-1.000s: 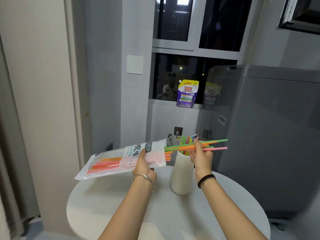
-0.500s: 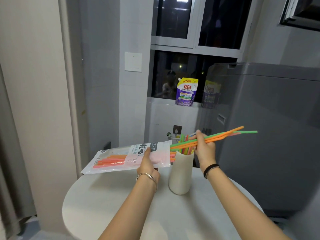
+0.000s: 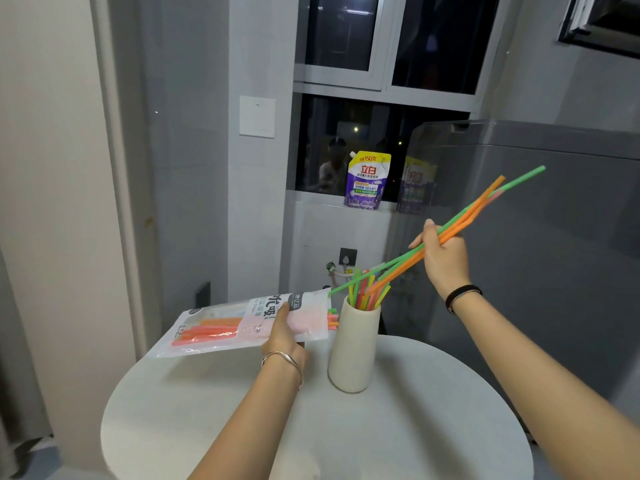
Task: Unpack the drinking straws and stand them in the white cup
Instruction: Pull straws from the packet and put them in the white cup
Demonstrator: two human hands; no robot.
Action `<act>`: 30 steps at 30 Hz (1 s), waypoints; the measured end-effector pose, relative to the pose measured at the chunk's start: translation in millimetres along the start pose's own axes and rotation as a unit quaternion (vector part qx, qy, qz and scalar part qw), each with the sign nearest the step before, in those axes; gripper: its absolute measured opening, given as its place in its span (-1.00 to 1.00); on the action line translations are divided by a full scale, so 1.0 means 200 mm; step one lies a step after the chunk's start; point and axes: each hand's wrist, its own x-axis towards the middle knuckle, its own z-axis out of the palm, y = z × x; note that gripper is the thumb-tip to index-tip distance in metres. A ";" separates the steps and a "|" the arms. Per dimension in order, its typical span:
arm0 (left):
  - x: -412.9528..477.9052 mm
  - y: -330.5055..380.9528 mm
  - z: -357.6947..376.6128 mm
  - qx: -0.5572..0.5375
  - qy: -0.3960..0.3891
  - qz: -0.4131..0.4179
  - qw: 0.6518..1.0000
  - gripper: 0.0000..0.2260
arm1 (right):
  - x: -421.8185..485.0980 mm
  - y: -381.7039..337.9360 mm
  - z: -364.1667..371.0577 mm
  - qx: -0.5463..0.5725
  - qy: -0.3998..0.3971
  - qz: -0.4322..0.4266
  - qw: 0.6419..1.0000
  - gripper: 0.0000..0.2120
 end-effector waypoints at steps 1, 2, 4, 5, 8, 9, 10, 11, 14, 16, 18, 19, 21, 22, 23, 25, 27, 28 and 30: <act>0.01 0.00 0.00 0.001 -0.001 0.000 1.000 -0.55 | 0.00 0.00 0.01 -0.004 0.002 -0.005 1.000 -0.54; 0.01 0.00 0.00 0.002 -0.003 -0.001 1.000 -0.55 | 0.01 0.01 0.01 -0.006 0.007 -0.007 1.000 -0.54; 0.02 0.00 0.00 0.006 -0.011 -0.002 1.000 -0.56 | 0.03 0.02 0.01 -0.005 0.020 -0.005 1.000 -0.54; 0.03 0.00 0.01 0.007 -0.014 -0.003 1.000 -0.56 | 0.04 0.03 0.00 -0.002 0.027 0.000 1.000 -0.53; 0.04 0.00 0.01 0.012 -0.021 -0.004 1.000 -0.56 | 0.07 0.04 -0.02 0.014 0.059 0.018 0.998 -0.53; 0.04 0.00 0.02 0.012 -0.025 -0.004 1.000 -0.56 | 0.08 0.04 -0.03 0.018 0.070 0.023 0.997 -0.52; 0.04 -0.01 0.02 0.012 -0.026 -0.004 1.000 -0.56 | 0.08 0.05 -0.04 0.020 0.081 0.025 0.996 -0.52; 0.05 -0.01 0.03 0.011 -0.025 -0.005 1.000 -0.56 | 0.09 0.05 -0.05 0.020 0.090 0.025 0.995 -0.52; 0.05 -0.03 0.04 0.008 -0.021 -0.004 1.000 -0.55 | 0.10 0.05 -0.08 0.016 0.102 0.020 0.994 -0.54; 0.04 -0.04 0.04 0.014 -0.022 -0.003 1.000 -0.54 | 0.11 0.05 -0.09 0.015 0.103 0.013 0.994 -0.56; 0.05 -0.05 0.05 0.016 -0.024 -0.004 1.000 -0.53 | 0.12 0.04 -0.09 0.008 0.097 -0.007 0.995 -0.56; 0.05 -0.06 0.05 0.015 -0.022 -0.006 1.000 -0.53 | 0.12 0.04 -0.08 0.002 0.092 -0.014 0.996 -0.57; 0.05 -0.06 0.05 0.016 -0.016 -0.004 1.000 -0.53 | 0.12 0.04 -0.07 -0.012 0.073 -0.018 0.997 -0.57; 0.05 -0.07 0.05 0.017 -0.013 0.000 1.000 -0.53 | 0.12 0.04 -0.06 -0.024 0.060 -0.021 0.998 -0.57; 0.05 -0.07 0.05 0.016 -0.011 0.003 1.000 -0.53 | 0.11 0.04 -0.05 -0.040 0.047 -0.026 0.998 -0.56; 0.05 -0.08 0.06 0.013 -0.010 0.003 1.000 -0.54 | 0.11 0.03 -0.02 -0.067 0.027 -0.042 0.997 -0.54; 0.04 -0.08 0.07 0.012 -0.010 0.000 1.000 -0.56 | 0.10 0.03 0.02 -0.086 0.010 -0.056 0.995 -0.55; 0.04 -0.07 0.07 0.011 -0.009 -0.002 1.000 -0.56 | 0.10 0.03 0.04 -0.100 0.001 -0.063 0.993 -0.55; 0.04 -0.07 0.07 0.012 -0.011 -0.004 1.000 -0.56 | 0.09 0.04 0.09 -0.134 -0.018 -0.074 0.988 -0.56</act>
